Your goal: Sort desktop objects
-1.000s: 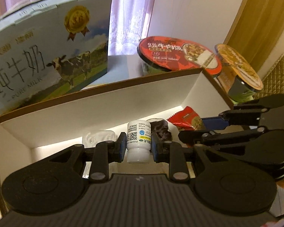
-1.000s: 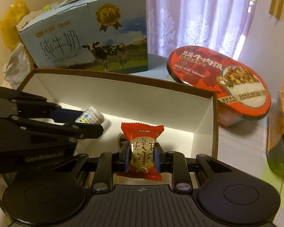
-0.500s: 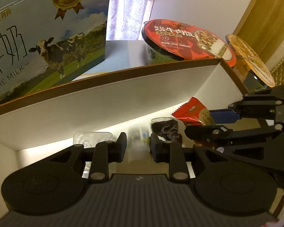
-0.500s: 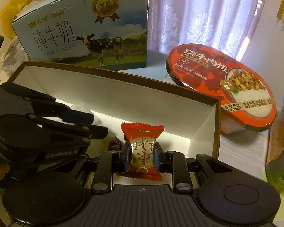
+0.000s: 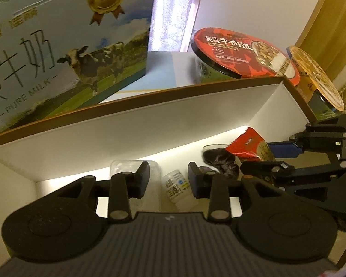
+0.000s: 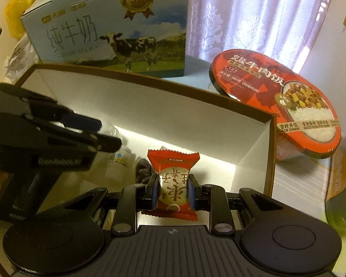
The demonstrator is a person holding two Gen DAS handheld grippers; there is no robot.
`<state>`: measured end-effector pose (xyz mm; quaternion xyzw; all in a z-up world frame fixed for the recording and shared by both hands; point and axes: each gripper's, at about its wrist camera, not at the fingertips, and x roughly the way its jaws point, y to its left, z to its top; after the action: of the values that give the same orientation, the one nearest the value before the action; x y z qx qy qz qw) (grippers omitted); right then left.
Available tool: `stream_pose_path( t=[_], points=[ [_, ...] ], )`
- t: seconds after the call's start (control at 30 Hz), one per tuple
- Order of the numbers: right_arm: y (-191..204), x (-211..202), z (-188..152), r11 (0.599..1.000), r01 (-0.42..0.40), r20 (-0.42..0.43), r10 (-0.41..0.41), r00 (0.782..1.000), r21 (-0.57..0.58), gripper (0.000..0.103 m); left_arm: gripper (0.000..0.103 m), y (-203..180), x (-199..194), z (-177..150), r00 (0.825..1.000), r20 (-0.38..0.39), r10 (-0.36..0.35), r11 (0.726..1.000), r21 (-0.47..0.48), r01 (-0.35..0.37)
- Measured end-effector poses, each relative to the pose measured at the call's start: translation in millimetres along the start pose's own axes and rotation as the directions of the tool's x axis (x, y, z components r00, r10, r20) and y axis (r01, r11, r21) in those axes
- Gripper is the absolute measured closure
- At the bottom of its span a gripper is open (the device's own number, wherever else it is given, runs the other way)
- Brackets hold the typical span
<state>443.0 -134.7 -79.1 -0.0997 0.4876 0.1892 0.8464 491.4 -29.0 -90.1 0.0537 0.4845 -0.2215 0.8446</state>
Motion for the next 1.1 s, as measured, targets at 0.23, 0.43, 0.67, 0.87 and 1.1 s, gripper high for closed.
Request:
stream_pose_path(
  t=[0.23, 0.43, 0.67, 0.87, 1.1],
  points=[
    [6.3, -0.9, -7.6, 0.999, -0.016, -0.036, 0.014, 0.999, -0.051, 0.080, 0.069, 9.0, -9.9, -6.9, 1.000, -0.013, 0.014, 1.000, -0.022, -0.015],
    [15.1, 1.5, -15.1, 0.994, -0.035, -0.092, 0.025, 0.995, -0.108, 0.080, 0.065, 13.9, -19.6, -15.4, 0.999, -0.025, 0.027, 0.999, -0.031, -0.028],
    [19.1, 2.0, -20.6, 0.991, 0.004, -0.059, -0.012, 0.998, -0.135, 0.057, 0.055, 17.5, -31.8, -22.0, 0.999, -0.021, 0.035, 0.998, -0.049, -0.036],
    [31.2, -14.7, -27.8, 0.987, -0.027, 0.012, 0.029, 0.999, -0.160, 0.025, 0.047, 14.6, -50.6, -26.9, 0.999, 0.008, 0.048, 0.998, -0.043, -0.047],
    [38.9, -45.3, -43.7, 0.996, -0.054, 0.090, 0.061, 0.994, -0.078, 0.003, 0.034, 10.3, -79.2, -39.7, 0.993, 0.063, 0.096, 0.995, -0.040, -0.093]
  ],
)
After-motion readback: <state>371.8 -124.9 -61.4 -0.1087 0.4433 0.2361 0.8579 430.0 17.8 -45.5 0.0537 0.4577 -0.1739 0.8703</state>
